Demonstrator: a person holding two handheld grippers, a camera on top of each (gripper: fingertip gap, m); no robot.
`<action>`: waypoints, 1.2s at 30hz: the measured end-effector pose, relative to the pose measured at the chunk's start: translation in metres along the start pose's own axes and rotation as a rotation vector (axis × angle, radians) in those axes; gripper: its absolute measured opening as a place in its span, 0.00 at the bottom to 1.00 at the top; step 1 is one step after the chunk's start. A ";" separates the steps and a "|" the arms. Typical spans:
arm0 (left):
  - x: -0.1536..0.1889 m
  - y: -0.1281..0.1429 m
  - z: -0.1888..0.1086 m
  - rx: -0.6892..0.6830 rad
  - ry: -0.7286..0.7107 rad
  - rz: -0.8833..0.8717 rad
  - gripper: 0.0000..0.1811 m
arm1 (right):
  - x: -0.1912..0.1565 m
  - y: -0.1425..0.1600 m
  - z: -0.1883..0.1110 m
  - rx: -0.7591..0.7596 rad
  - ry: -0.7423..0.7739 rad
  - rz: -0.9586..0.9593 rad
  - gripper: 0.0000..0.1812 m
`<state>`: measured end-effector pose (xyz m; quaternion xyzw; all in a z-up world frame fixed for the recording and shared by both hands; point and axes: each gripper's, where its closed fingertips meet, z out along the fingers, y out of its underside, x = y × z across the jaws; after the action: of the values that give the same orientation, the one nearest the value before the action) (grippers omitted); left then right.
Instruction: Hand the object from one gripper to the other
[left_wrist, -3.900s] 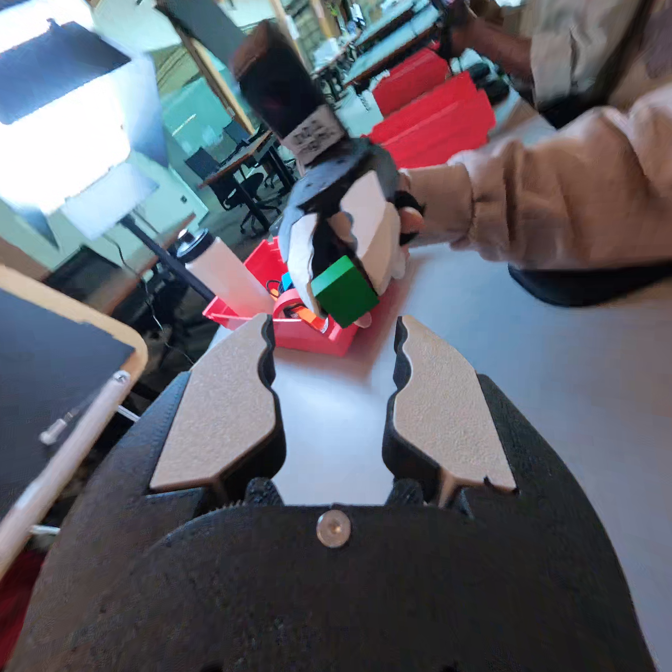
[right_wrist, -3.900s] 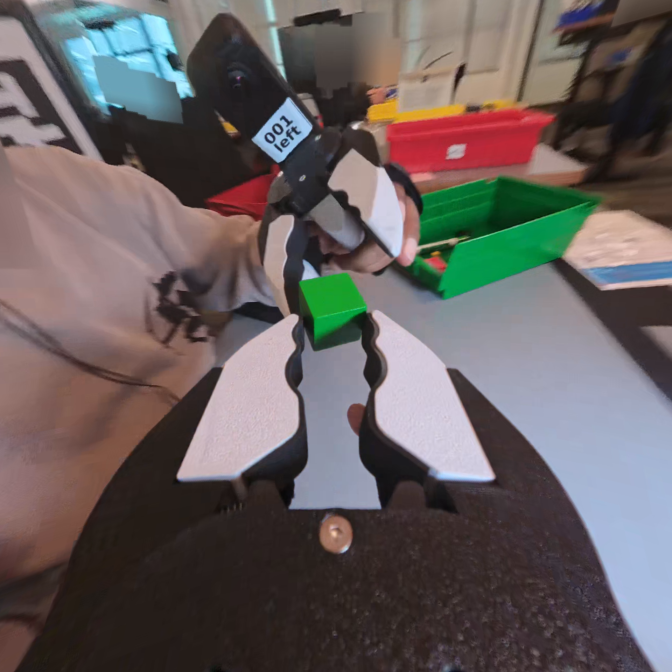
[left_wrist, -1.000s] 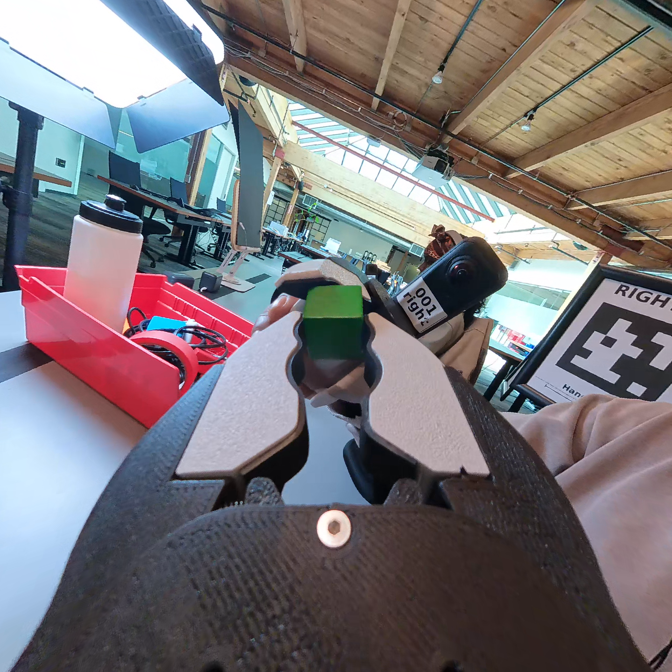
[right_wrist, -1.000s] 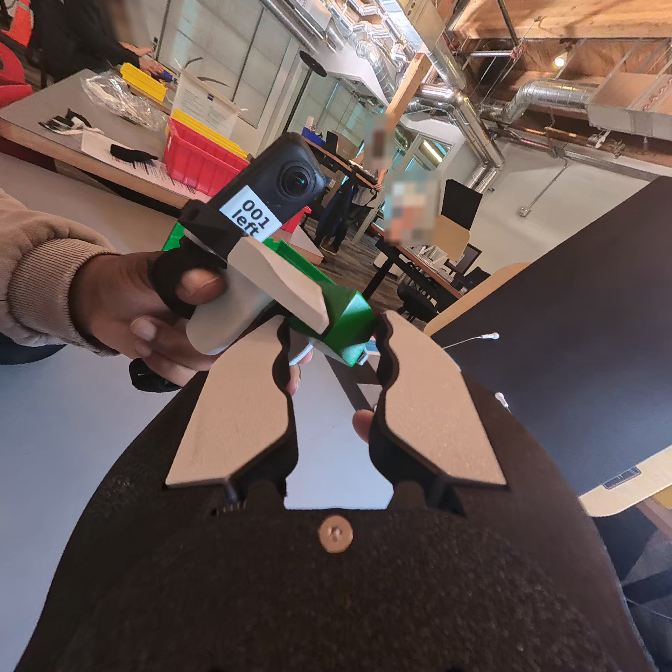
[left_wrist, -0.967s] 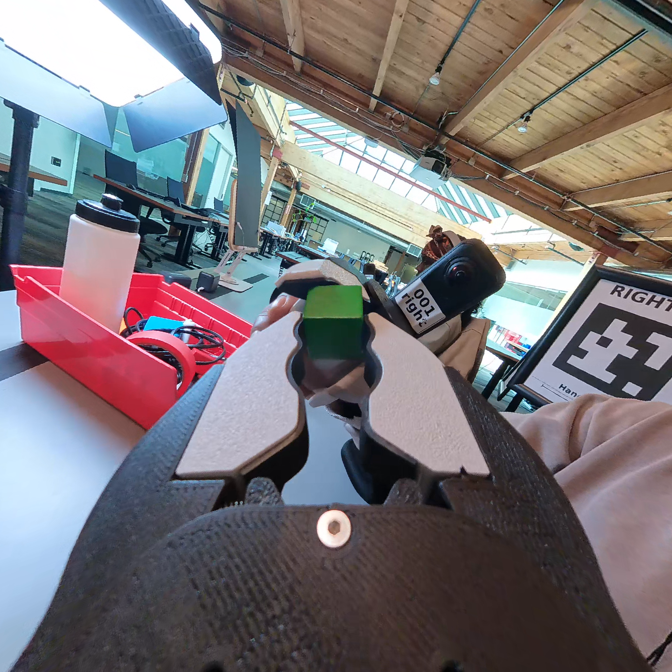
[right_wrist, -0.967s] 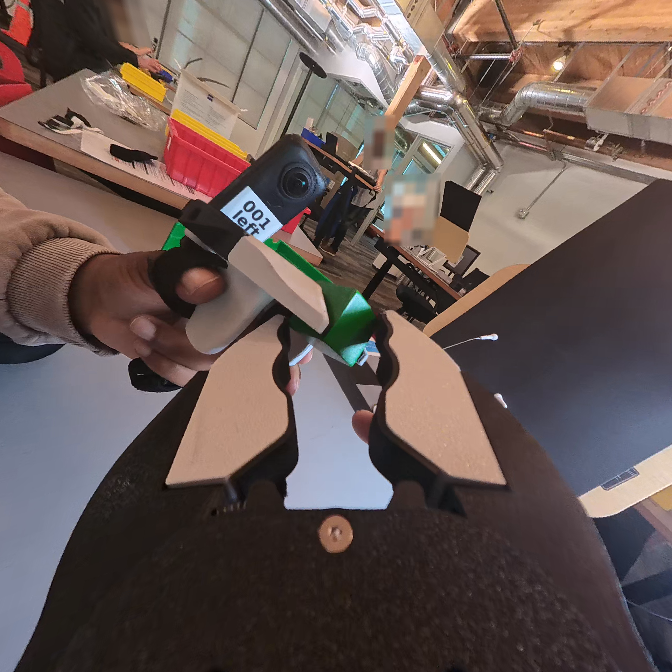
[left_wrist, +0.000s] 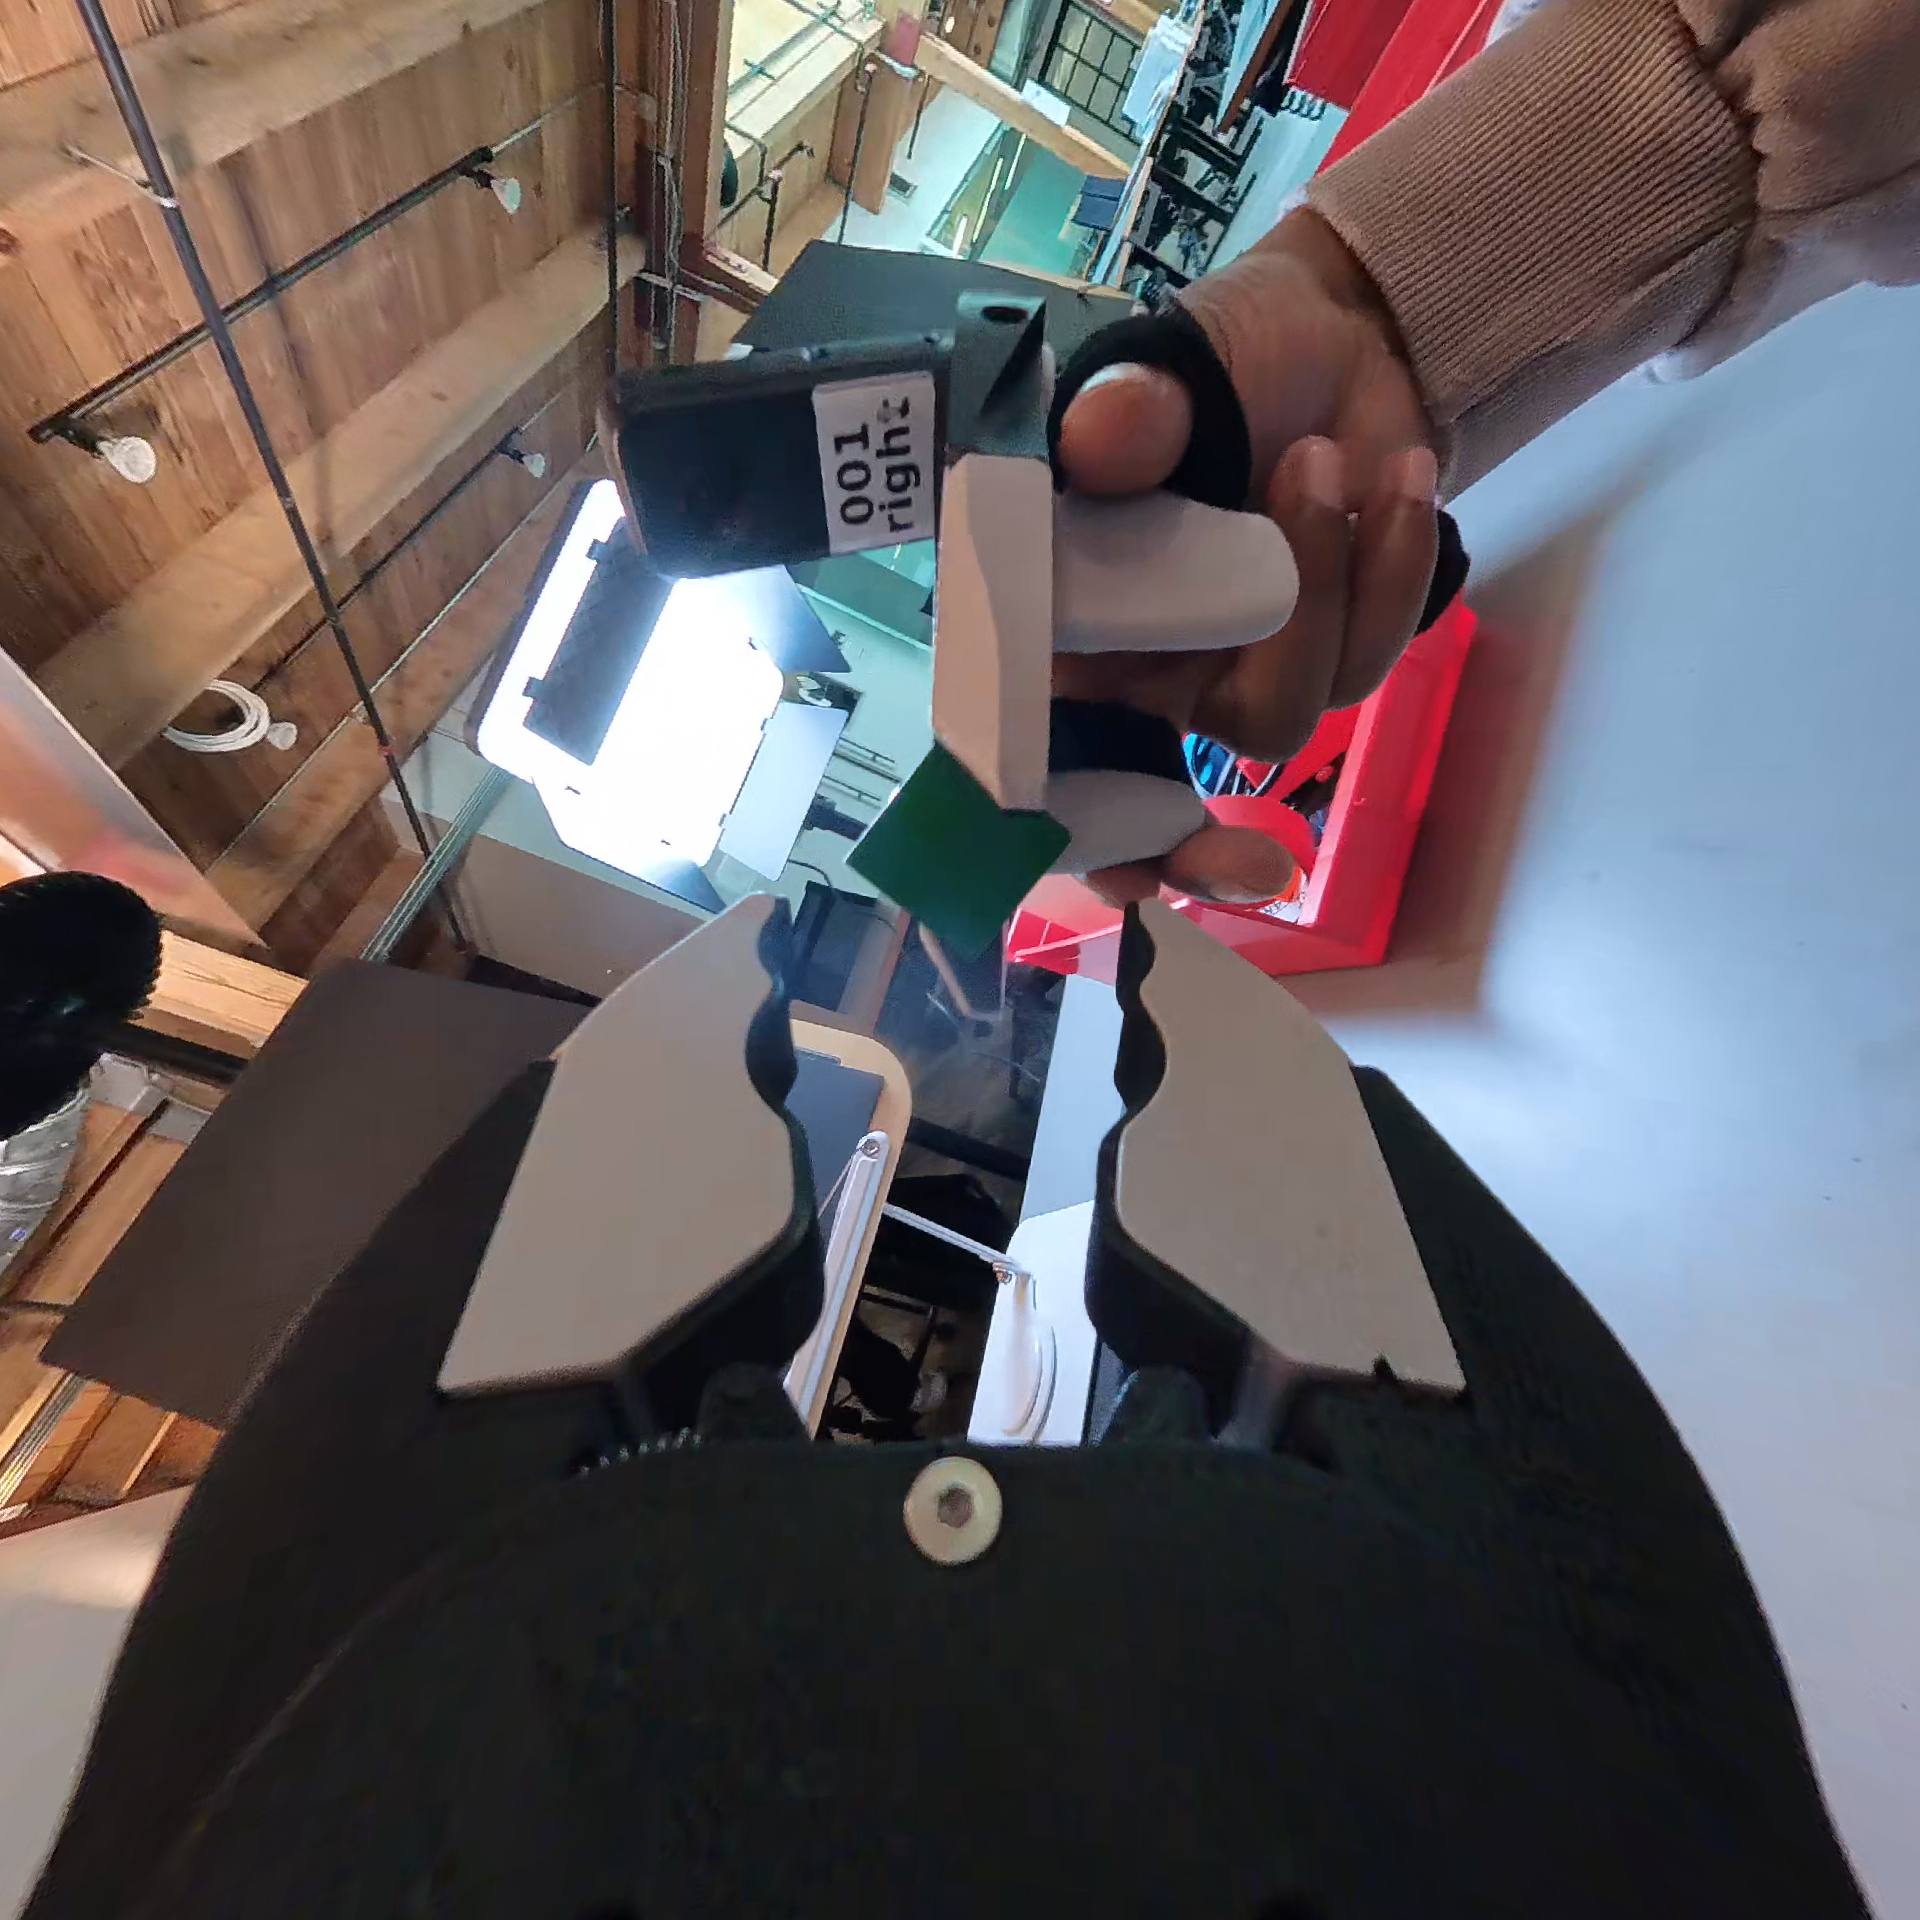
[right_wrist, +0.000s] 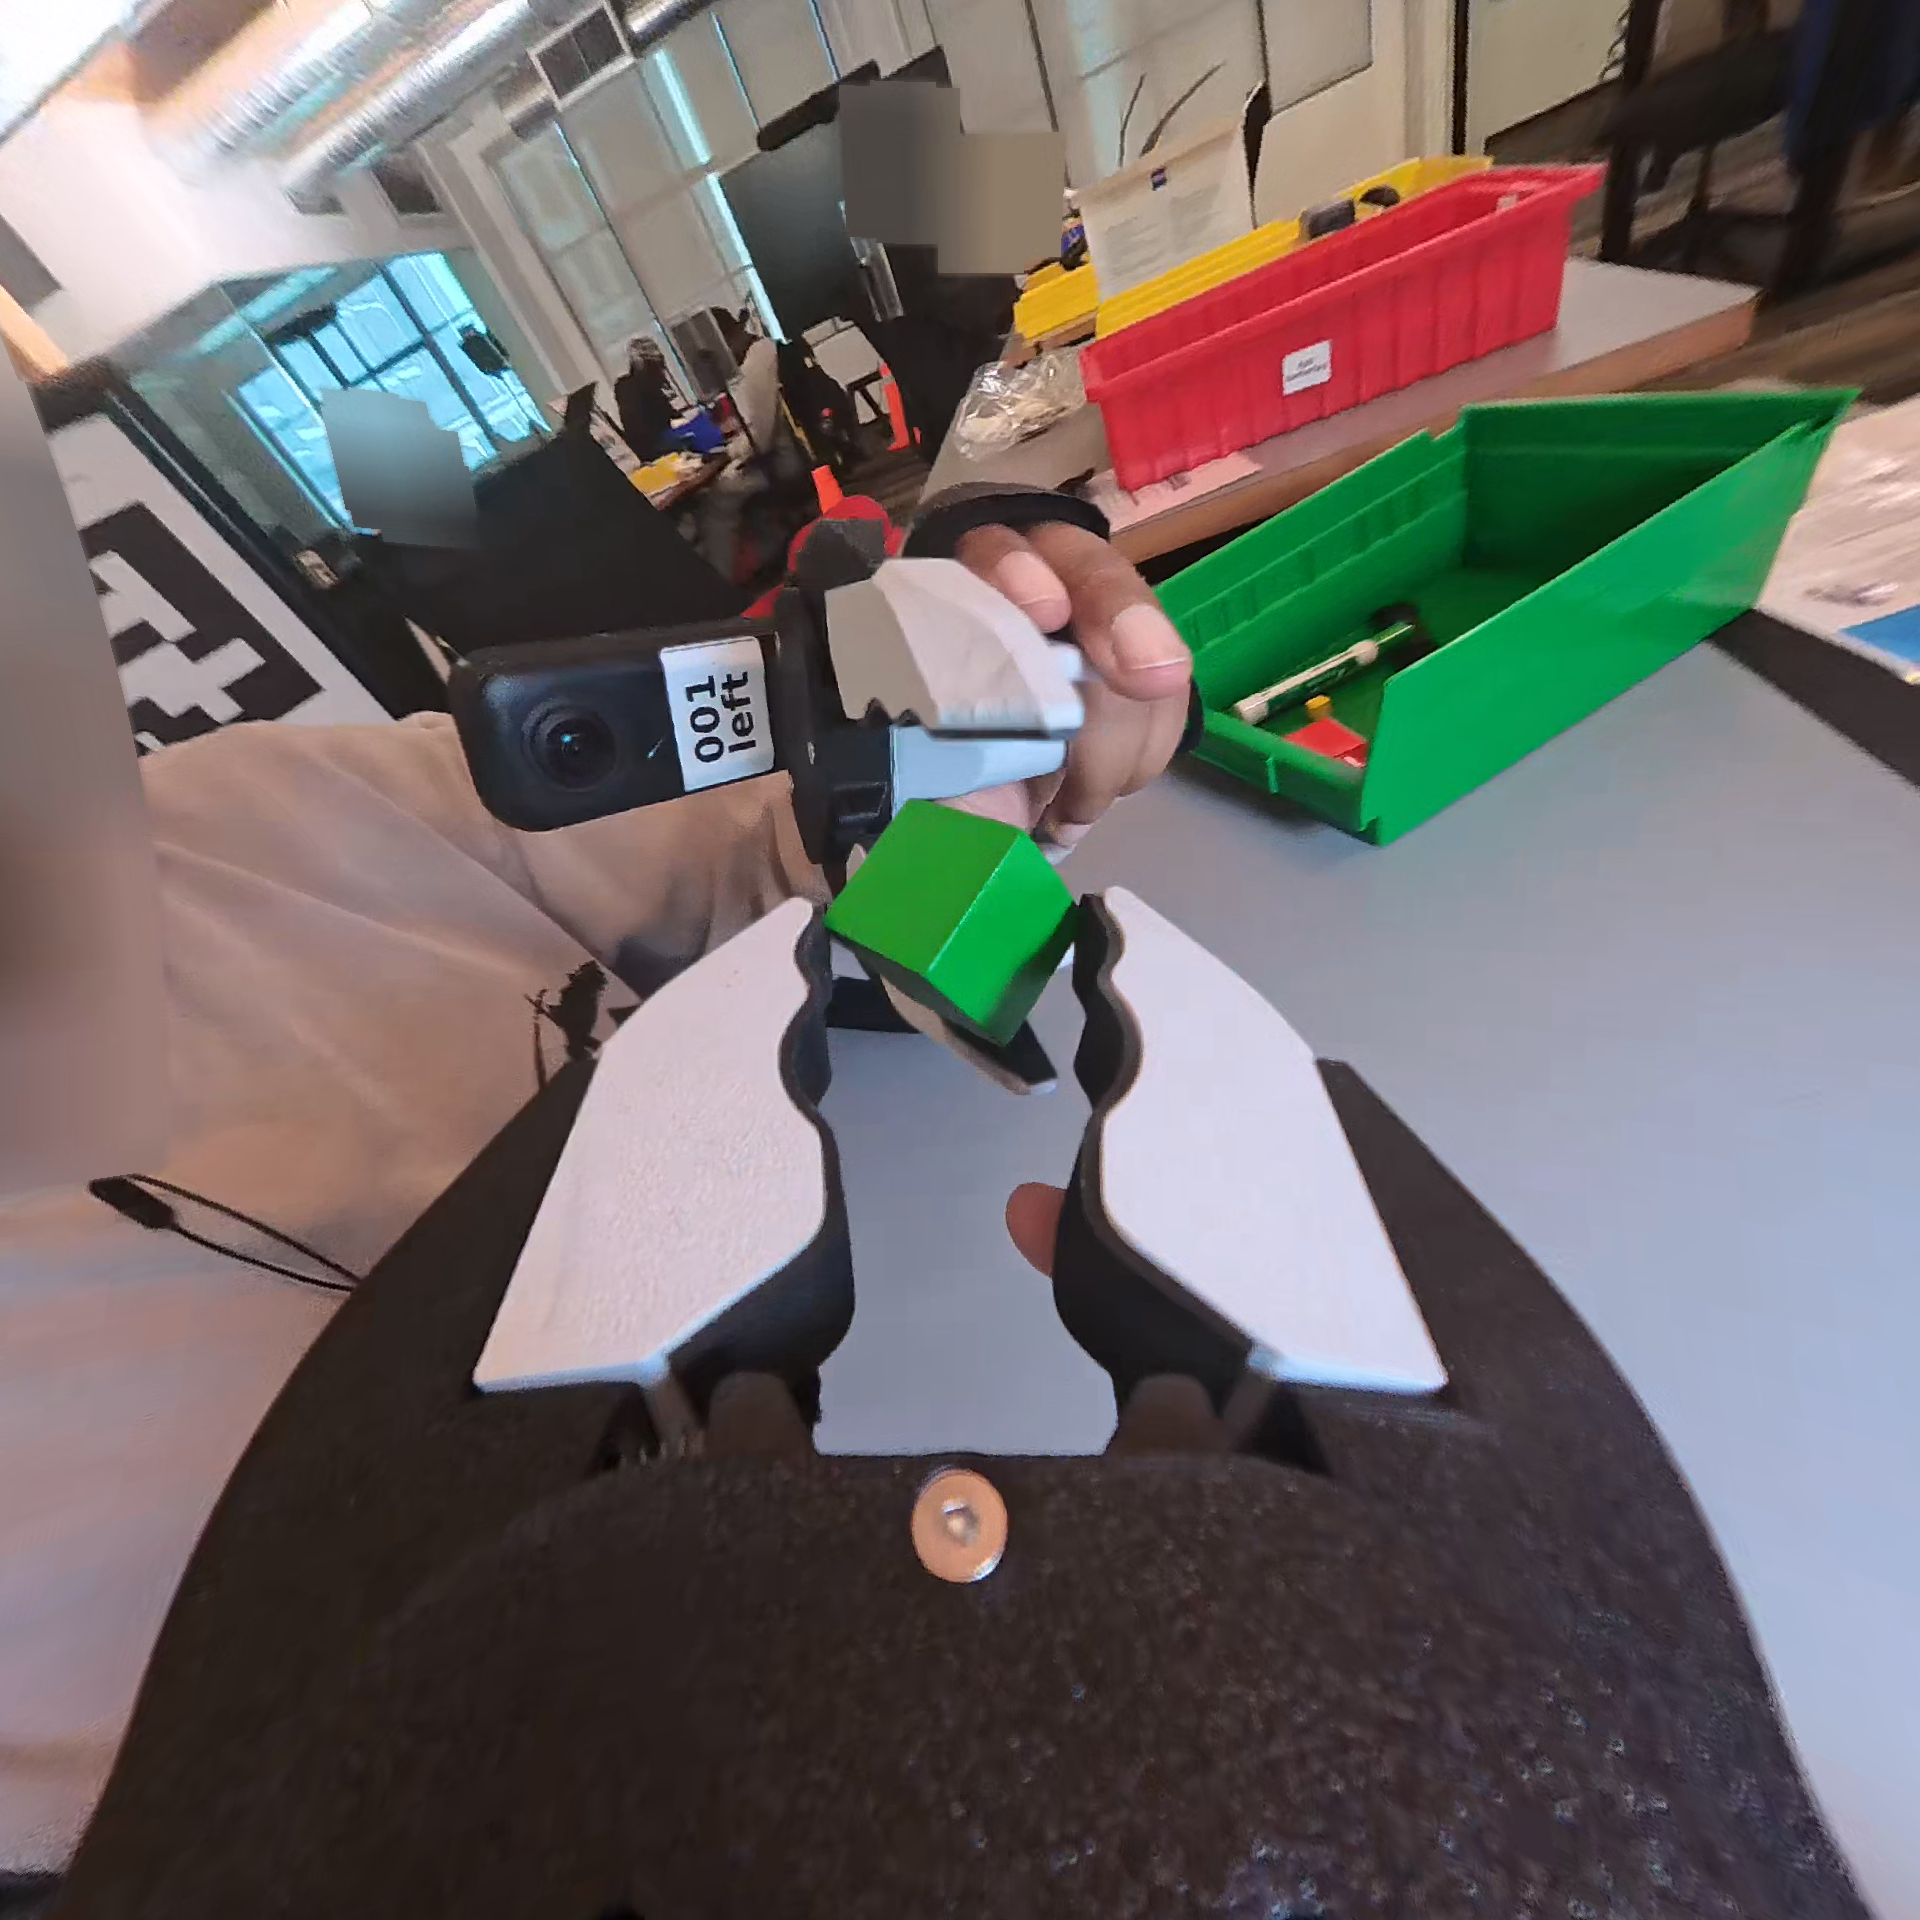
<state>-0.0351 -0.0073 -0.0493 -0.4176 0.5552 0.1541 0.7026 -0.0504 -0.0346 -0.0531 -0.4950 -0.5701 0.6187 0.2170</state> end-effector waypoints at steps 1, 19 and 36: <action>0.002 -0.002 0.000 0.007 0.014 0.000 0.33 | 0.000 0.002 0.001 -0.006 -0.018 0.027 0.25; 0.021 0.001 0.003 0.020 0.192 -0.247 0.23 | 0.019 0.019 0.008 -0.047 -0.013 0.103 0.25; 0.025 0.001 0.004 -0.008 0.262 -0.344 0.27 | 0.012 0.022 0.010 -0.090 0.019 -0.007 0.25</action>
<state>-0.0248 -0.0098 -0.0721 -0.5255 0.5617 -0.0219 0.6386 -0.0577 -0.0353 -0.0790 -0.5082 -0.5971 0.5868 0.2020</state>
